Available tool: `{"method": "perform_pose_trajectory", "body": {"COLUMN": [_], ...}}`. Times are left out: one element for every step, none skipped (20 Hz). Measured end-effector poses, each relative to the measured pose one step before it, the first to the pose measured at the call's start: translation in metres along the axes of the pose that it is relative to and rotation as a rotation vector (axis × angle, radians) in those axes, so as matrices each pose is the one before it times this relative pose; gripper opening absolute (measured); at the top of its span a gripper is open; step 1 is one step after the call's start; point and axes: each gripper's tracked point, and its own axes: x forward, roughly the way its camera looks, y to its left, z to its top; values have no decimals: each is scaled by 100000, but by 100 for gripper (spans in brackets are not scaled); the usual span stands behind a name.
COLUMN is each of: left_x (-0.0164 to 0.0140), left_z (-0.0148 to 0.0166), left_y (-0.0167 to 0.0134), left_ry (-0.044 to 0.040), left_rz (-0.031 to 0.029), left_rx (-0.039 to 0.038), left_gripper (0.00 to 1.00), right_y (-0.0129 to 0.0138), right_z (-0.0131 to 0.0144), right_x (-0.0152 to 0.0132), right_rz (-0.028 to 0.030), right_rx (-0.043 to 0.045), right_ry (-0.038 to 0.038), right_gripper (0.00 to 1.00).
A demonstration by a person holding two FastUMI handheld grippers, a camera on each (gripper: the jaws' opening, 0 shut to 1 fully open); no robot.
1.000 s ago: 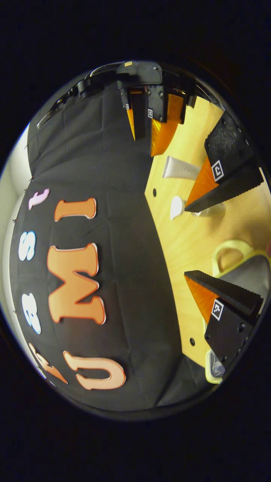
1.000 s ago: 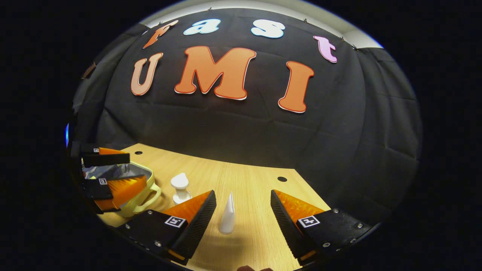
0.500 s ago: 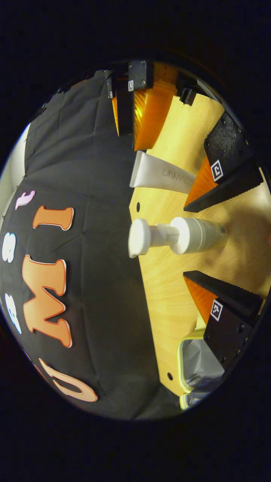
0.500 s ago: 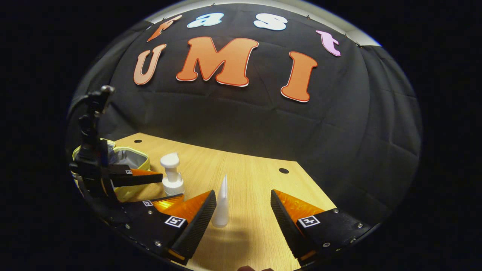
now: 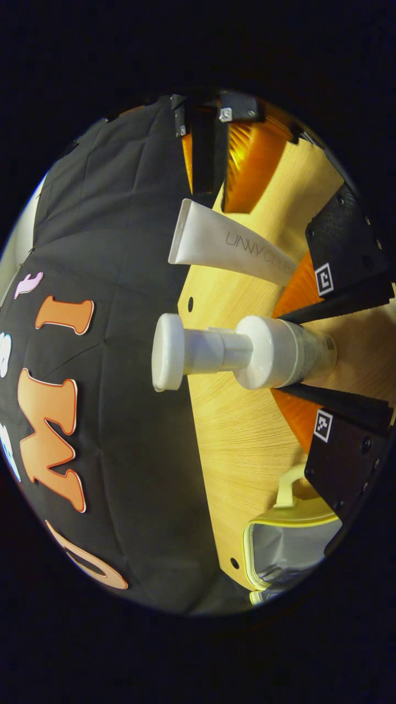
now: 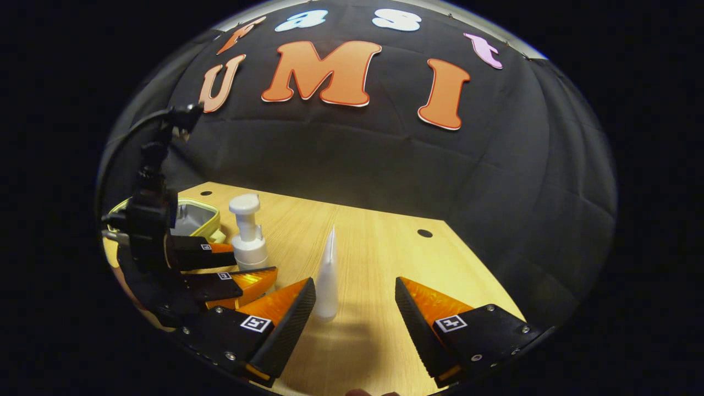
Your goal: First open the suitcase, pack the skin care products into it, and then close the suitcase.
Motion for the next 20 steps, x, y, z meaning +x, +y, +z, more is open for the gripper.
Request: {"method": "perform_pose_trajectory", "body": {"left_x": [-622, -473, -867, -615, -446, -477, -461, -659, -566, -632, -541, -644, -662, -888, -636, -542, -517, -532, -492, -103], "left_z": [516, 649, 775, 514, 833, 559, 448, 717, 612, 481, 498, 377, 277, 266, 8, -89, -132, -292, -250, -782], "left_y": [271, 349, 405, 155, 451, 474, 614, 913, 674, 717, 964, 814, 795, 1132, 945, 1003, 973, 1098, 1043, 258], "left_ry": [-207, -724, -291, -529, -1338, -574, 216, -593, -537, -363, -749, -310, -201, -246, 214, 220, 893, 652, 1035, 915], "left_rz": [920, 1059, 875, 116, 496, 1080, 1457, 1969, 1498, 1979, 2295, 2000, 2047, 2354, 1956, 2021, 1869, 1852, 1656, 2158], "left_rx": [68, -474, -1254, -306, 450, 783, -1, -597, -665, -201, 87, 244, 150, 486, 638, 647, -22, -781, -984, -753], "left_gripper": [60, 60, 60, 60, 60, 60, 60, 60, 60, 60, 60, 60, 60, 60, 60, 60, 60, 60, 60, 60], "right_y": [497, 352, 466, 219, 211, 397, 602, 385, 109, 59, 86, 94, 331, 110, 250, -9, -157, -313, 102, -53], "right_z": [-446, -206, -176, -299, -382, -663, -564, -376, -190, -36, 88, 132, 134, 27, -38, -315, 217, 212, 266, 164], "right_x": [522, 590, 743, 562, 663, 492, 427, 531, 149, 271, 390, 436, 412, 130, 219, 120, -60, -60, 19, -143], "right_rz": [1391, 1305, 1777, 843, 956, 1798, 2399, 2097, 707, 754, 774, 697, 536, 437, 891, -828, -936, -1161, 432, 124], "right_rx": [-236, -401, -726, -525, -421, -325, 335, 620, 184, 95, 353, 533, 925, 591, 922, 533, 602, 1005, 2032, 1575], "right_ry": [762, 201, 578, 717, 1137, 2341, 2237, 1083, -199, -196, 71, 28, -253, 212, 807, 1004, 98, -299, -80, 1299], "right_gripper": [93, 93, 93, 93, 93, 92, 92, 91, 88, 87, 85, 84, 81, 77, 74, 69, 66, 58, 53, 50]}}
